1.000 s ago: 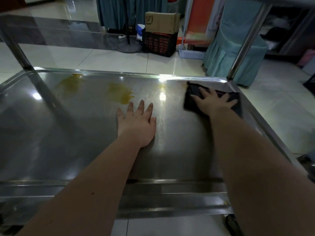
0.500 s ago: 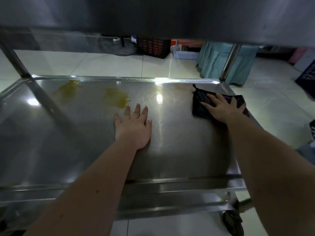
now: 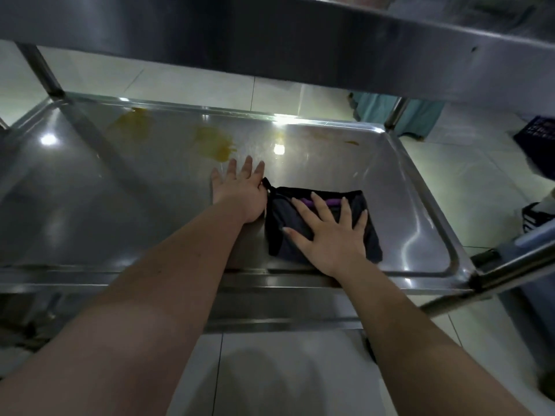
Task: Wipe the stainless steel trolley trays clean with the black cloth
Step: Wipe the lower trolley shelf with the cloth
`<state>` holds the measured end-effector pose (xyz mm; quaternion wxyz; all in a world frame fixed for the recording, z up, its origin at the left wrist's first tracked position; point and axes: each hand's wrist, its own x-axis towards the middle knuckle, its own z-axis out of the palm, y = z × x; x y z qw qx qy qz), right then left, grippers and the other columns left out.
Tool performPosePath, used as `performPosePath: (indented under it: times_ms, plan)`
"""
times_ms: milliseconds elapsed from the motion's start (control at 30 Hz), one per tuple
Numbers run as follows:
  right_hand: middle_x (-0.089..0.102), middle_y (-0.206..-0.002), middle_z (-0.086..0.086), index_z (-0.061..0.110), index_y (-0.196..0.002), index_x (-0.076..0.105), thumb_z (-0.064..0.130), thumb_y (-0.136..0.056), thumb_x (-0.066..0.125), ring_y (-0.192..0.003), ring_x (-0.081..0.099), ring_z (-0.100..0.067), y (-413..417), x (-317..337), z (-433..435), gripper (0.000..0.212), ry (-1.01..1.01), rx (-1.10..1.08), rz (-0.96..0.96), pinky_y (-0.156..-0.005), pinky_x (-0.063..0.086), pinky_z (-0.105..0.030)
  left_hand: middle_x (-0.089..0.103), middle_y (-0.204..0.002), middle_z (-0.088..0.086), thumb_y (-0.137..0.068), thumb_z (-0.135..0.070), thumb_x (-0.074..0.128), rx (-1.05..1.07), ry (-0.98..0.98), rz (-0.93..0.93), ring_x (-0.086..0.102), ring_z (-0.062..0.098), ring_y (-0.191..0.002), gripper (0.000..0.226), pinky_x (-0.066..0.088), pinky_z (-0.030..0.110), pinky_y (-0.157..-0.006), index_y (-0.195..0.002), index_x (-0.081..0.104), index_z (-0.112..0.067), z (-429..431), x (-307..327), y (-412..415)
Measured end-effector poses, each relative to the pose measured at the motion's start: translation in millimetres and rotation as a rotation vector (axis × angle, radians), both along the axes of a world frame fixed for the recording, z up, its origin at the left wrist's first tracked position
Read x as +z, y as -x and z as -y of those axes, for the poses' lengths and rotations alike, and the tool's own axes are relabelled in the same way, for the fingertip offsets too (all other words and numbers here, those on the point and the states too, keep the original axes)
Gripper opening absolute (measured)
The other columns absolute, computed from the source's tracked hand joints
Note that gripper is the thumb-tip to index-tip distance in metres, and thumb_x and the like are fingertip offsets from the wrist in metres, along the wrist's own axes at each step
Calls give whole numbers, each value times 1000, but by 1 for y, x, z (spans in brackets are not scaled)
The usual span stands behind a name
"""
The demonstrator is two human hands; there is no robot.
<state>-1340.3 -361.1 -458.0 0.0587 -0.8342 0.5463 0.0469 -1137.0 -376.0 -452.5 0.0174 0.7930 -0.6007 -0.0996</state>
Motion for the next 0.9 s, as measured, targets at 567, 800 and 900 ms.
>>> performPosePath:
  times_ms: [567,800,900]
  plan:
    - [-19,-159,23,72,-130,-25,95,-63,-9,-145,-20,-43,-14,-5,-36,72,-18,84,59,-104,-18,-73,-3,-165,-6,-93,-68,6,-27,76,141,-2,29,-151,62,1,66,-113,-151,-3,-51,-32,-13,-74]
    - [-7,-163,17,65,-142,-7,97,-64,2,-145,-14,-45,-74,0,87,84,-57,-84,58,-99,-17,-76,-7,-165,-6,-96,-65,7,-35,65,119,-7,27,-151,59,-2,64,-115,-151,-5,-49,-24,-13,-74]
    - [-4,-164,14,63,-144,-3,97,-64,5,-145,-14,-46,-100,1,128,87,-73,-107,80,-98,-18,-76,-6,-164,-8,-95,-66,7,-38,71,112,-7,26,-151,58,-3,64,-114,-150,-5,-51,-22,-15,-76]
